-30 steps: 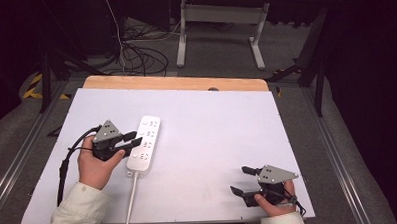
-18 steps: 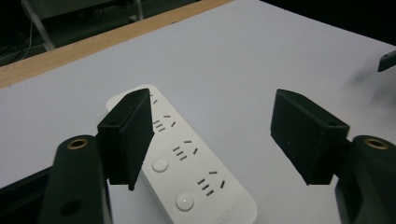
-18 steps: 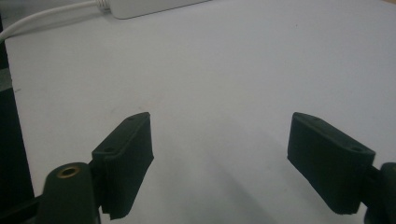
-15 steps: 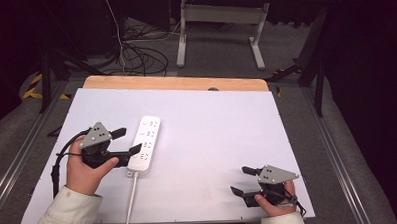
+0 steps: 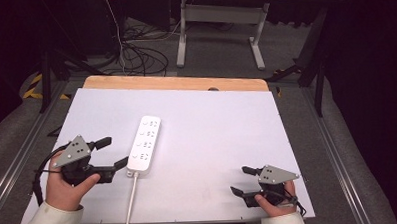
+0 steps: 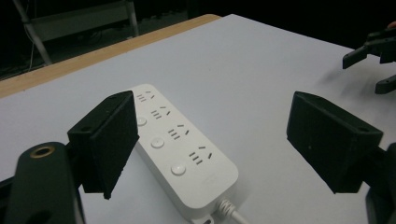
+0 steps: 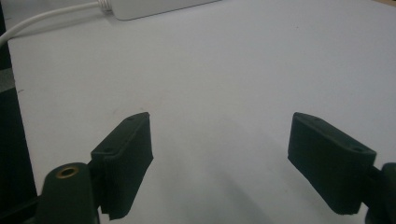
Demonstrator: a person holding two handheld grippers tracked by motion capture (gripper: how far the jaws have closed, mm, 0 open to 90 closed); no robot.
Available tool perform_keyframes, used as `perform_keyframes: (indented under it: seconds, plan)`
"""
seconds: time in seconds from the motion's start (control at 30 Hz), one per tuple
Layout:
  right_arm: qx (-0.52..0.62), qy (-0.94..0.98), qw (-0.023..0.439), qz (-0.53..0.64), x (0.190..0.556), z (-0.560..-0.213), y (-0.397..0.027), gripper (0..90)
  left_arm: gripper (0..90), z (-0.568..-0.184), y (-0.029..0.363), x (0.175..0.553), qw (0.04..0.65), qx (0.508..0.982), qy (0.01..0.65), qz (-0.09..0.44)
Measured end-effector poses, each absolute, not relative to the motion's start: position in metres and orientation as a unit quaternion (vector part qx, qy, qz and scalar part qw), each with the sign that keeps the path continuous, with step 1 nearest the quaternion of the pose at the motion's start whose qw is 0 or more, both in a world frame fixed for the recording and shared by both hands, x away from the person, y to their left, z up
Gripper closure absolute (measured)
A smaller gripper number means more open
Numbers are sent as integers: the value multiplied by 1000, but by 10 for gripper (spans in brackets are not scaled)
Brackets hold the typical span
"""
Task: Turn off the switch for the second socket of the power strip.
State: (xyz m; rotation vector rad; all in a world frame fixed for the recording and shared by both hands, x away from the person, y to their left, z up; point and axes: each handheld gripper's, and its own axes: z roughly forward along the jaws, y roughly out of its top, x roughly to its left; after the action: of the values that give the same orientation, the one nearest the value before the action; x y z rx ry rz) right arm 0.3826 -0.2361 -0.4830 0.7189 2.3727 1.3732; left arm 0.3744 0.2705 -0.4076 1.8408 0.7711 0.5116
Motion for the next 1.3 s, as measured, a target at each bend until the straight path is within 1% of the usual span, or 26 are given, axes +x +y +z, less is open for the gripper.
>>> perform_keyframes:
  seconds: [0.3,0.43,0.63,0.93,1.03,1.3]
  plan:
    - [249,828,154,479,382,-482,-236,223,142,-427,286,360,513,766,313,227]
    - [248,828,153,478,382,-483,-236,210,131,-436,295,355,532,755,326,201]
    - [247,829,153,478,382,-482,-236,207,113,-446,302,347,506,766,323,229]
    - [247,829,153,479,381,-482,-236,199,113,-460,303,344,472,783,326,239]
    - [246,829,153,479,381,-482,-236,197,117,-465,307,343,477,781,333,225]
    - [244,830,151,479,381,-482,-236,191,119,-479,313,339,481,781,339,209]
